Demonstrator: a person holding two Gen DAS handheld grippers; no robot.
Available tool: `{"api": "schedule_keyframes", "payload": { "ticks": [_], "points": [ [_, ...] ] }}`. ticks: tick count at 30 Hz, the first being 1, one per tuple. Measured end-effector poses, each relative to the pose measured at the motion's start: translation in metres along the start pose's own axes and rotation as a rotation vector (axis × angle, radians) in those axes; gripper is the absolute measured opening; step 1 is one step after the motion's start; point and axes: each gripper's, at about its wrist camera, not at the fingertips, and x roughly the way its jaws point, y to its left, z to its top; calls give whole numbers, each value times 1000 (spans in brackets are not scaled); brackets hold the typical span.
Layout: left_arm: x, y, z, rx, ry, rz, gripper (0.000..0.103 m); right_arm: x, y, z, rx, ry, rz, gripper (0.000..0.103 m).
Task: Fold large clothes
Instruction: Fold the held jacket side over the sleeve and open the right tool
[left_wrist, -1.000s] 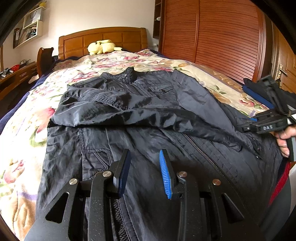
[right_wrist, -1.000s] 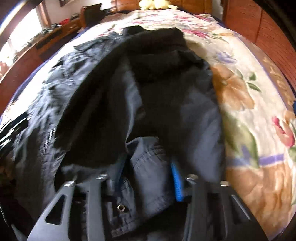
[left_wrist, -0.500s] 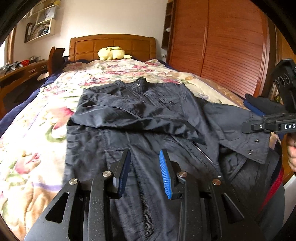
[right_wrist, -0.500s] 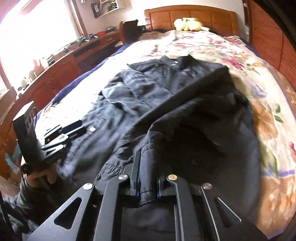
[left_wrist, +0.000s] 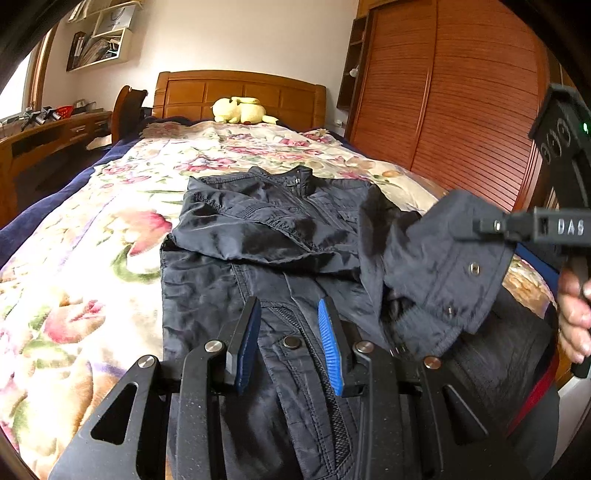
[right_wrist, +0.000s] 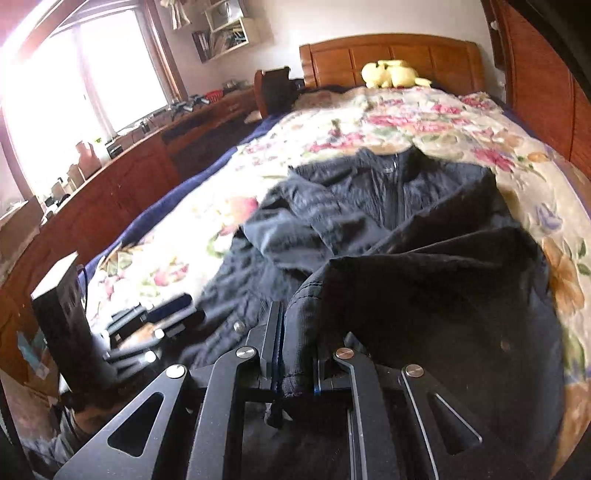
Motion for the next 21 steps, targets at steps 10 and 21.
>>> {"api": "schedule_keyframes", "payload": {
  "ticks": [10,21],
  "points": [
    [5,-8,-2,27,16,2,33,-5,-8,-46,-66,104,-165,48],
    [14,-33,-6,76,44,-44,33,-25,-42,-78,-81,106,-339,56]
  ]
}}
